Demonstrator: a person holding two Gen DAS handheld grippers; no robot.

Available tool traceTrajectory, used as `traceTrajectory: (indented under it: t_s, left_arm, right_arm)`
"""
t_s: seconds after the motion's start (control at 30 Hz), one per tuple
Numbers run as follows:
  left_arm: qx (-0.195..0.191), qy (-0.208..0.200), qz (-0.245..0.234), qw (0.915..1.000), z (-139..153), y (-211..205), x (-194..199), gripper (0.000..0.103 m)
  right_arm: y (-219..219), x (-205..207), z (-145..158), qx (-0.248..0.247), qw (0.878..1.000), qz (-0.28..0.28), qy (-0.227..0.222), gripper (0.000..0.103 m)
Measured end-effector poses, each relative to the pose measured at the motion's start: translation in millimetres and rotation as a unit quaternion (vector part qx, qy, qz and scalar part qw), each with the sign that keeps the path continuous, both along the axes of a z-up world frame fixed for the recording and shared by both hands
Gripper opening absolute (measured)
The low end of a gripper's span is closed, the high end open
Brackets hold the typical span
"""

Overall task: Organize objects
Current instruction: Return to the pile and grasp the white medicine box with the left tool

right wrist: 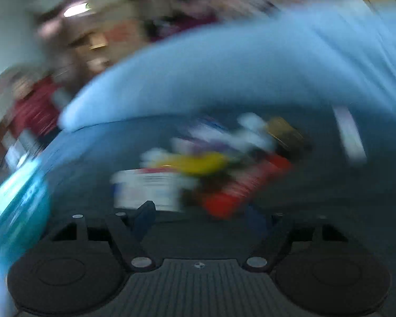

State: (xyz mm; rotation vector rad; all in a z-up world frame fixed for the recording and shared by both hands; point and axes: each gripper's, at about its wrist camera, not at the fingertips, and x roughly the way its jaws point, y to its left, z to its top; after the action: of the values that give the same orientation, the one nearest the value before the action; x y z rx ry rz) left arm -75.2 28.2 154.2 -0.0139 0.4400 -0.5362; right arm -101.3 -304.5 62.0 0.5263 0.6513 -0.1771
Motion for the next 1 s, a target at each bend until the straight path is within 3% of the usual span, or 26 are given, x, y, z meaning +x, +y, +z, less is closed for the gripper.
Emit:
traceTrajectory:
  t_s: [0.13, 0.3, 0.37, 0.43, 0.53, 0.67, 0.7, 0.77, 0.8, 0.83, 0.87, 0.9, 0.93, 1.0]
  left_arm:
    - [0.026, 0.019, 0.010, 0.9994, -29.6, -14.8, 29.2, 0.103]
    - [0.039, 0.019, 0.001, 0.9990, -57.3, -32.5, 80.2, 0.103]
    - [0.014, 0.042, -0.009, 0.9990, -69.0, -42.1, 107.8, 0.103]
    - [-0.013, 0.067, 0.009, 0.9976, -85.4, -45.3, 132.5, 0.103]
    - [-0.019, 0.119, 0.018, 0.9925, -115.3, -56.4, 161.0, 0.103]
    - [0.001, 0.139, -0.040, 0.9894, -132.6, -79.4, 159.3, 0.102]
    - [-0.006, 0.148, -0.073, 0.9863, -131.7, -85.0, 154.4, 0.101]
    - [-0.026, 0.186, -0.187, 0.9642, -126.8, -100.4, 139.7, 0.095]
    - [-0.014, 0.189, -0.235, 0.9532, -121.5, -108.5, 127.5, 0.094]
    - [0.007, 0.183, -0.256, 0.9491, -115.6, -113.8, 113.9, 0.094]
    - [0.018, 0.176, -0.262, 0.9486, -111.2, -113.8, 105.1, 0.093]
    - [0.022, 0.168, -0.258, 0.9510, -106.2, -110.9, 100.6, 0.093]
    - [0.027, 0.153, -0.243, 0.9575, -100.7, -106.4, 98.7, 0.094]
    - [0.048, 0.109, -0.199, 0.9727, -88.2, -101.7, 96.7, 0.095]
  right_arm:
    - [-24.6, 40.4, -25.4, 0.034, 0.999, -0.023, 0.001, 0.074]
    - [-17.3, 76.2, -43.7, 0.006, 1.000, 0.007, -0.004, 0.071]
    - [-22.0, 66.7, -43.9, 0.013, 1.000, 0.016, -0.011, 0.058]
    - [-30.4, 48.9, -40.6, 0.045, 0.998, 0.027, -0.018, 0.030]
    - [-36.4, 15.3, -34.9, 0.071, 0.995, 0.071, -0.021, 0.027]
    - [-37.0, -14.9, -27.5, 0.075, 0.988, 0.133, 0.003, 0.026]
    - [-36.4, -17.9, -25.3, 0.062, 0.987, 0.150, 0.012, 0.029]
    - [-32.1, -15.7, -22.9, 0.024, 0.979, 0.196, 0.044, 0.039]
    - [-30.8, -14.7, -21.6, 0.008, 0.977, 0.205, 0.052, 0.049]
    - [-30.3, -13.6, -21.1, -0.002, 0.977, 0.205, 0.050, 0.061]
    - [-30.0, -13.4, -20.6, 0.000, 0.978, 0.206, 0.046, 0.069]
    - [-27.8, -13.3, -20.3, 0.003, 0.977, 0.208, 0.044, 0.082]
    - [-24.8, -13.9, -21.5, -0.004, 0.978, 0.204, 0.049, 0.096]
    - [-17.0, -17.4, -30.5, -0.025, 0.980, 0.189, 0.059, 0.102]
